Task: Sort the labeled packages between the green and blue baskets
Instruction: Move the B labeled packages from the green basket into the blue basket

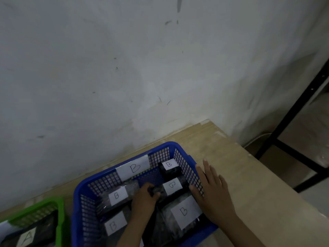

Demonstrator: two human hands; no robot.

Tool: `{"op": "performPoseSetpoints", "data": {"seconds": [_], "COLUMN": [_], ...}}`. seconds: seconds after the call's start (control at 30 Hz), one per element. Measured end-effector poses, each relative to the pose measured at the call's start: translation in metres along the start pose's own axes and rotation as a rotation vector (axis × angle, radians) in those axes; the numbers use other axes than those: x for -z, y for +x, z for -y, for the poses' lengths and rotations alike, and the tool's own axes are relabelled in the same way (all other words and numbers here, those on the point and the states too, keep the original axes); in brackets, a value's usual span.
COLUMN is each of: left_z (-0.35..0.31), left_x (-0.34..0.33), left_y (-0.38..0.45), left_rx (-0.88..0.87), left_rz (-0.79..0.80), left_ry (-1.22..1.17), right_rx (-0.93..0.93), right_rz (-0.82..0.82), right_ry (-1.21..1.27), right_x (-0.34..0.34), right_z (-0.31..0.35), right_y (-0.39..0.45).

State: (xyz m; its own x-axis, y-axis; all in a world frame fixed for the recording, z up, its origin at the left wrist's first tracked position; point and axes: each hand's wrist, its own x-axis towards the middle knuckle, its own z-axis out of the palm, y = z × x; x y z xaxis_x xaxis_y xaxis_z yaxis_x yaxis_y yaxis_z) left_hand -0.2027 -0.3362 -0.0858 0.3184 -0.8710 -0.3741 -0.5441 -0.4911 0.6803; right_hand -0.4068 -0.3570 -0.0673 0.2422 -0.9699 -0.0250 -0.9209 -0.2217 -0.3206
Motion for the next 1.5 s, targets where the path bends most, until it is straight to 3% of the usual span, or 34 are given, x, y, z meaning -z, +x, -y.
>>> {"op": "performPoseSetpoints", "data": {"seconds": [0.23,0.6,0.77,0.97,1.13,1.23,1.4,1.5], "left_z": [-0.006,0.008,0.041,0.090,0.136,0.162,0.194,0.201], "left_x": [0.002,0.064,0.106,0.158,0.200,0.220,0.238,0.240], "left_y": [-0.007,-0.089,-0.126,-0.164,-0.186,-0.187,-0.178,-0.169], "left_rx": [-0.048,-0.250,-0.186,-0.112,-0.056,0.008,0.150,0.139], "left_rz": [-0.013,-0.381,-0.526,-0.682,-0.842,-0.821,-0.660,-0.589], "left_ry": [0.021,-0.096,-0.168,-0.161,-0.108,-0.055,0.019,-0.016], "right_rx": [0.017,-0.056,0.069,0.395,0.479,0.485,0.473,0.500], "right_rz": [-0.007,-0.009,-0.075,0.070,0.203,0.330,0.353,0.357], "right_ry": [-0.013,-0.047,0.112,0.292,0.382,0.326,0.178,0.185], "right_x": [-0.002,0.015,0.002,-0.033,-0.052,-0.055,-0.060,-0.063], "right_z": [-0.002,0.011,0.098,0.211,0.270,0.296,0.328,0.334], "right_y": [0.000,-0.009,-0.036,-0.070,-0.081,-0.081,-0.081,-0.084]}}
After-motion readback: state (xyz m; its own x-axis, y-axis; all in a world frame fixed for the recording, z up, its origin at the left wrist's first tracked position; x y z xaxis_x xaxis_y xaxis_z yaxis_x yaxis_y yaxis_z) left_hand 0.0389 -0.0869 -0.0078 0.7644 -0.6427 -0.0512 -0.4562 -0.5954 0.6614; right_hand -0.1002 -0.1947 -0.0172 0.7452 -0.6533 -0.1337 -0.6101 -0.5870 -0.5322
